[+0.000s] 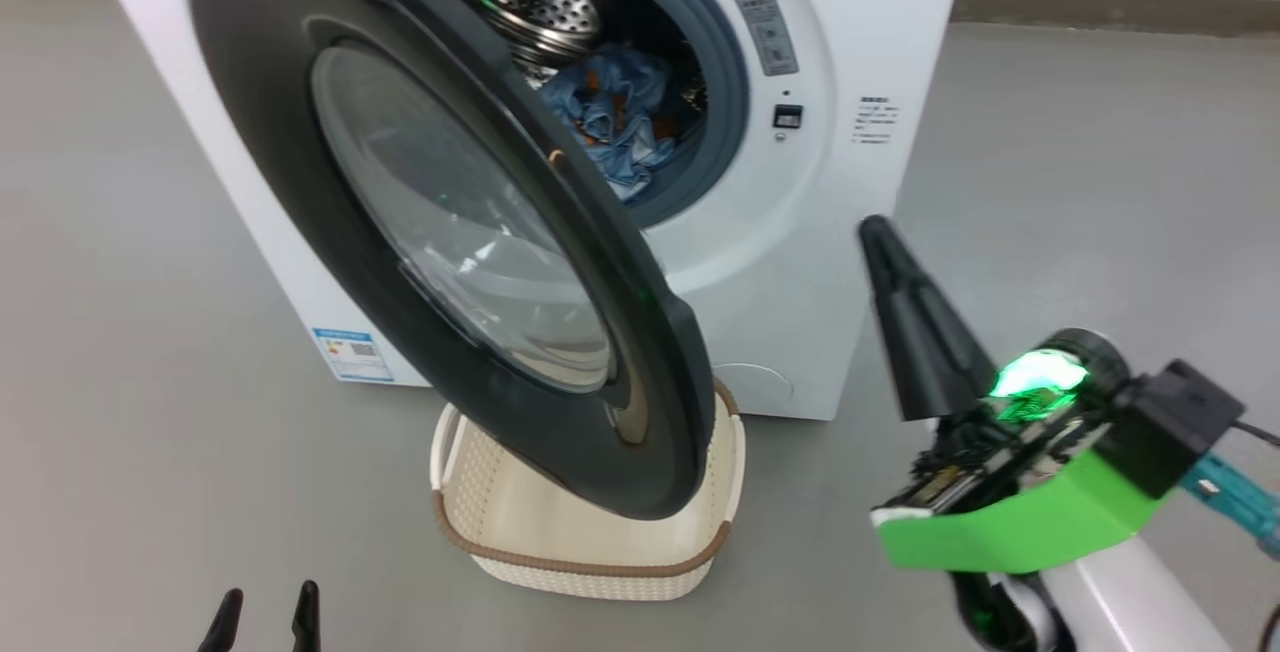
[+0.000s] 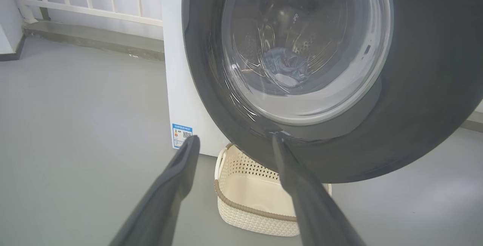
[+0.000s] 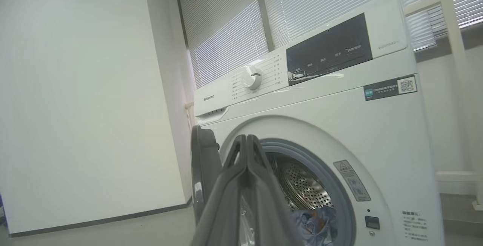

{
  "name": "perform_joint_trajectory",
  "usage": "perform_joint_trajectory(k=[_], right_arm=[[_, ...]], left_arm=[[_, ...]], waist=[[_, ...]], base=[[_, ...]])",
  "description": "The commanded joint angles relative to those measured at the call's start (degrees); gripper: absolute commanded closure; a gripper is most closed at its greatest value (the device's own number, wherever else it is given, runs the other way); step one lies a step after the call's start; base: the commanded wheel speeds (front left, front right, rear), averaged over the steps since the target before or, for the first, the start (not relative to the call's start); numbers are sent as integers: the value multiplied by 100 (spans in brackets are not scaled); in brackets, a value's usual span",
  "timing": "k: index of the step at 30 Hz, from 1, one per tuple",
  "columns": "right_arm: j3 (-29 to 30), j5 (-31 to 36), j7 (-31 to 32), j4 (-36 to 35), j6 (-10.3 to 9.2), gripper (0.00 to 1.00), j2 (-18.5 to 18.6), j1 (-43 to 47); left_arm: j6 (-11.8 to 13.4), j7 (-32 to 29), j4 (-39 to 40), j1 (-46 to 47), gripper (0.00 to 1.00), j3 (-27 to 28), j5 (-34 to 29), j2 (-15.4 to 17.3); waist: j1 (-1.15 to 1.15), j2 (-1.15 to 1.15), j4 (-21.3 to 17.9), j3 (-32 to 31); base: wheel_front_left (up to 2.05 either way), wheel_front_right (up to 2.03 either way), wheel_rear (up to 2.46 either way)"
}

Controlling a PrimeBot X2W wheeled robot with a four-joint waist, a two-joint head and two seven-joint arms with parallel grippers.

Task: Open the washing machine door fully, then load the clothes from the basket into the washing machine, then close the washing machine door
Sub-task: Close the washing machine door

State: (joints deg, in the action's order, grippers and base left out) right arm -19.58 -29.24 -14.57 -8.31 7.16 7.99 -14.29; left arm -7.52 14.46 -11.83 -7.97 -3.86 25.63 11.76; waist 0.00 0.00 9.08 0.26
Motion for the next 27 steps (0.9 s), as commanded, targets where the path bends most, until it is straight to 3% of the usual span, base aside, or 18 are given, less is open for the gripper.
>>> perform_joint_trajectory(k=[1, 7, 16, 27], right_arm=[[-203, -89, -43, -166, 33, 100, -26, -231], [-935, -170, -43, 31, 33, 100, 16, -330], [-1763, -321, -43, 873, 33, 100, 89, -321], [-1964, -399, -43, 1734, 33, 100, 7, -411]], left_arm=[[3, 53, 86, 245, 0, 169, -19, 65], [3, 53, 84, 246, 0, 120, -34, 18], [3, 53, 78, 359, 0, 66, -16, -132], [3, 53, 49, 541, 0, 56, 1, -227]], waist=[[0, 0, 152, -26], [0, 0, 368, 2], [0, 0, 577, 290], [0, 0, 659, 536]], base=[[0, 0, 0], [0, 0, 0], [0, 0, 0], [0, 0, 0]])
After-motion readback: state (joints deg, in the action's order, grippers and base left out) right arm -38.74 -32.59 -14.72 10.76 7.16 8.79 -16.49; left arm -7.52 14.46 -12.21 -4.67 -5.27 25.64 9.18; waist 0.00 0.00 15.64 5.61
